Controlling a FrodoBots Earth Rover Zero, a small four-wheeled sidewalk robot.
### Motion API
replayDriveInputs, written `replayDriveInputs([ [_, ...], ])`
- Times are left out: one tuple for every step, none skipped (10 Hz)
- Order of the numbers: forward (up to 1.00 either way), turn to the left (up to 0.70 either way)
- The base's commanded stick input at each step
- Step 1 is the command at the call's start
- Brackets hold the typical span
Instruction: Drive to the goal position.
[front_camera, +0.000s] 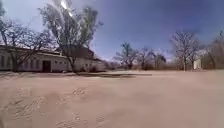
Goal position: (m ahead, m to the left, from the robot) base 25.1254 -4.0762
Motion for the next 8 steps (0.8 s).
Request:
replayDriveInputs([
  [1.00, 0.00],
  [1.00, 0.00],
  [1.00, 0.00],
  [1.00, 0.00],
  [1.00, 0.00],
  [1.00, 0.00],
  [1.00, 0.00],
  [1.00, 0.00],
])
